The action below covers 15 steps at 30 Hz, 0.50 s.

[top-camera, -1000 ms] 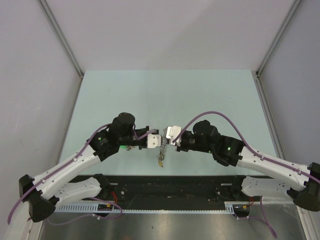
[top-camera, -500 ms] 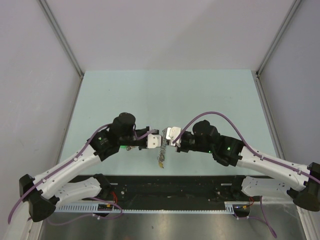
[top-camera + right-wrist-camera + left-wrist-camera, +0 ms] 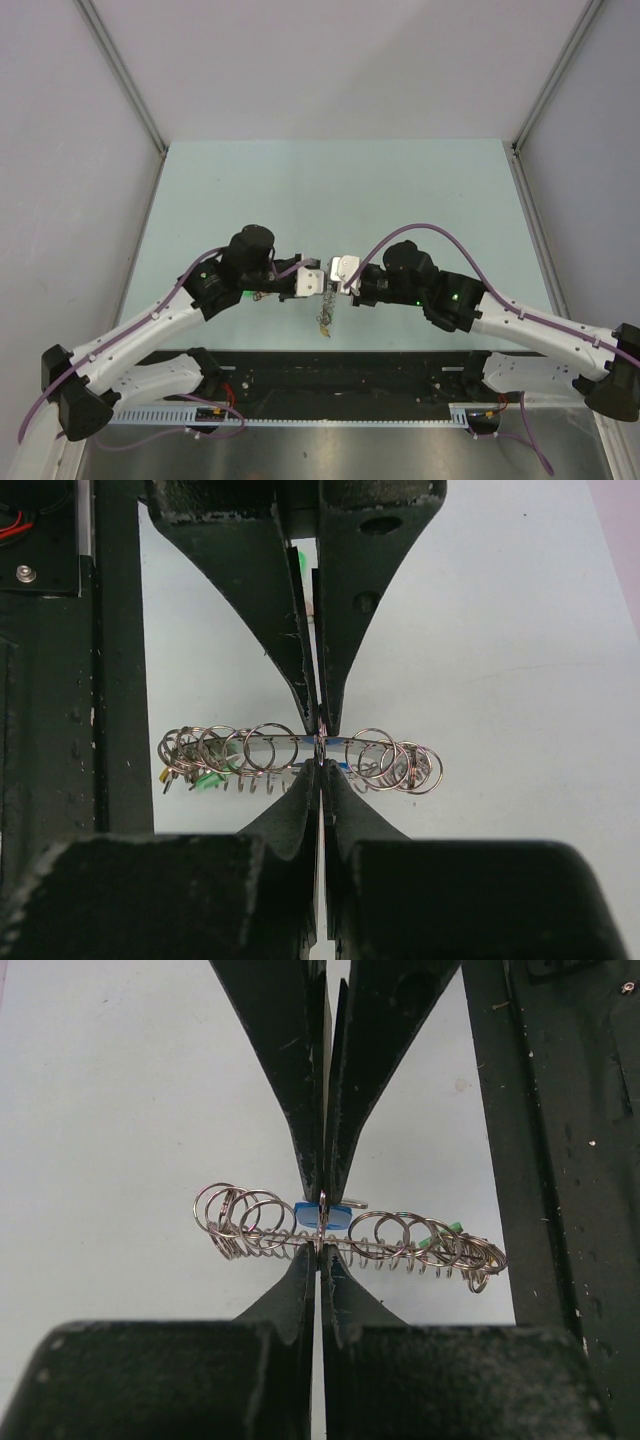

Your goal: Put the keys on the keyring

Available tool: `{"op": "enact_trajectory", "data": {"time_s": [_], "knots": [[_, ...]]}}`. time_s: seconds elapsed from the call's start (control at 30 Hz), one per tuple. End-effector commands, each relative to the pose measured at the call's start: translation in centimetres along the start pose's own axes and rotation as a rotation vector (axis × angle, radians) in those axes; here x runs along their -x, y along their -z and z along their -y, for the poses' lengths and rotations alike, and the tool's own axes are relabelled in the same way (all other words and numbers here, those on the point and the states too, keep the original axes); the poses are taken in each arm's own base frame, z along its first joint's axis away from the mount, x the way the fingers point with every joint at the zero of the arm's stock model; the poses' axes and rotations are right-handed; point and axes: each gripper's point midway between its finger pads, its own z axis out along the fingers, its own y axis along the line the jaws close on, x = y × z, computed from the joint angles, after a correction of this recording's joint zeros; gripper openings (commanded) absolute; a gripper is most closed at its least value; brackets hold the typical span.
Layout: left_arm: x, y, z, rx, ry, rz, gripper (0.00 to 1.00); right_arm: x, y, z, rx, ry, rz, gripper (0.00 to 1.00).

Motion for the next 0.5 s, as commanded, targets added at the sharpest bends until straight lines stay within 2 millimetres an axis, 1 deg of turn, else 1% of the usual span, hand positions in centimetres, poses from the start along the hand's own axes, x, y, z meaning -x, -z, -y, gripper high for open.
{"op": "enact_trajectory", "data": {"time_s": [0.0,0.3,0.47], "knots": [[3.36,0.06,-0.34,-0.022,-0.055,0.115,0.00,2.01,-0.24,0.15,0.001,0.017,0.077,0.00],[3.08,-0.12,-1.13,0.006,0.000,0.081,0.00,2.46,-0.51,0.18,-0.008,0.014,0.092,0.00],[3.05,-0.28,-1.10,0.002,0.018,0.077,0.00,2.47,-0.81,0.18,-0.013,0.013,0.089,0.00]]}}
